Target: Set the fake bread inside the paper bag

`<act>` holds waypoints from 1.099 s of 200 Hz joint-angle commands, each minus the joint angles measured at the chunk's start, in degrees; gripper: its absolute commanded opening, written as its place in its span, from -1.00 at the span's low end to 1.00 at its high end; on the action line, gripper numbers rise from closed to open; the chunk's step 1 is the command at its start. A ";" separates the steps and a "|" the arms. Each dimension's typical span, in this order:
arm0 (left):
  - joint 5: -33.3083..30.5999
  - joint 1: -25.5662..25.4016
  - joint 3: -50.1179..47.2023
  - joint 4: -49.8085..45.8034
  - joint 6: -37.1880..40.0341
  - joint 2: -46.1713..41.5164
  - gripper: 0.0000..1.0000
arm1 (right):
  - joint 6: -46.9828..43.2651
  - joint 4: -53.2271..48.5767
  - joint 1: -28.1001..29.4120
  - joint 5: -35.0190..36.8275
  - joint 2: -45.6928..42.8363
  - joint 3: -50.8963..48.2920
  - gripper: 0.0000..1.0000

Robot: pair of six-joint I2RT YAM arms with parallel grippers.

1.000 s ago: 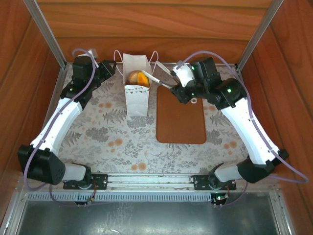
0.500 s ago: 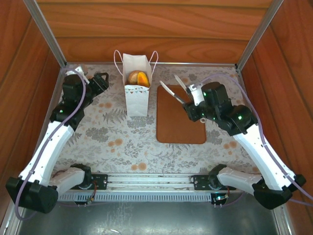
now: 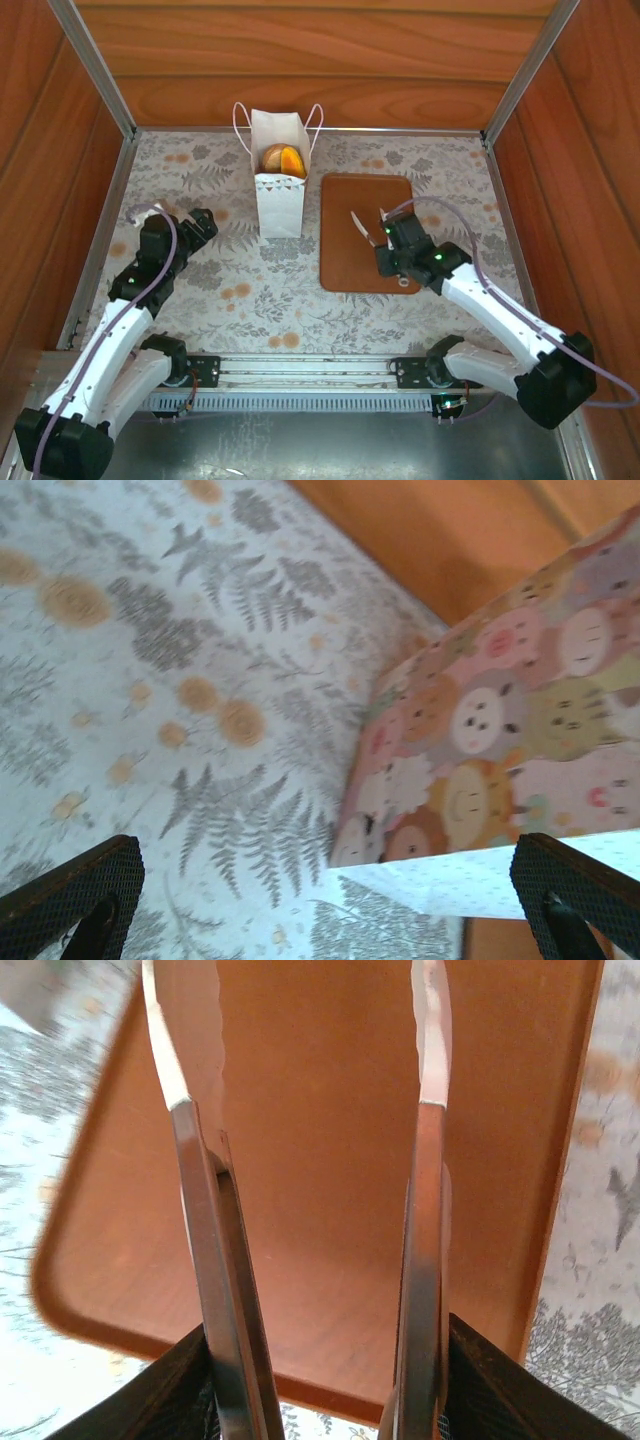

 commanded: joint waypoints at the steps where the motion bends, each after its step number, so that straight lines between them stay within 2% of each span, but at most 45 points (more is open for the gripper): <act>1: -1.88 0.57 -1.06 -0.76 -1.80 0.24 1.00 | 7.53 7.10 -0.61 2.77 2.62 -2.34 0.09; 48: -1.50 0.67 -1.33 -0.92 -1.93 1.88 1.00 | 15.28 4.93 -0.61 1.99 6.07 -5.20 0.14; 111: -2.51 0.74 -1.42 -1.27 -1.93 1.80 1.00 | 19.44 3.00 -0.56 -5.47 3.82 -9.87 0.32; 128: -2.79 0.94 -1.21 -1.36 -1.79 1.71 1.00 | 20.05 2.95 -0.63 -5.61 3.17 -10.78 0.39; 136: -2.82 1.01 -1.07 -1.39 -1.69 1.71 1.00 | 20.31 2.70 -0.58 -5.14 2.72 -10.84 0.46; 141: -2.90 1.05 -0.99 -1.53 -1.65 1.71 1.00 | 20.50 2.52 -0.64 -4.75 2.47 -10.85 0.70; 152: -3.14 1.07 -0.80 -1.57 -1.45 1.71 1.00 | 20.36 2.35 -0.66 -4.71 1.58 -10.65 0.80; 161: -3.40 1.12 -0.63 -1.66 -1.36 1.71 1.00 | 20.22 2.12 -0.59 -4.66 0.73 -10.32 1.00; 220: -7.48 2.66 2.06 -2.10 1.17 1.62 1.00 | 16.43 -4.75 -0.75 0.02 -7.57 -4.26 0.99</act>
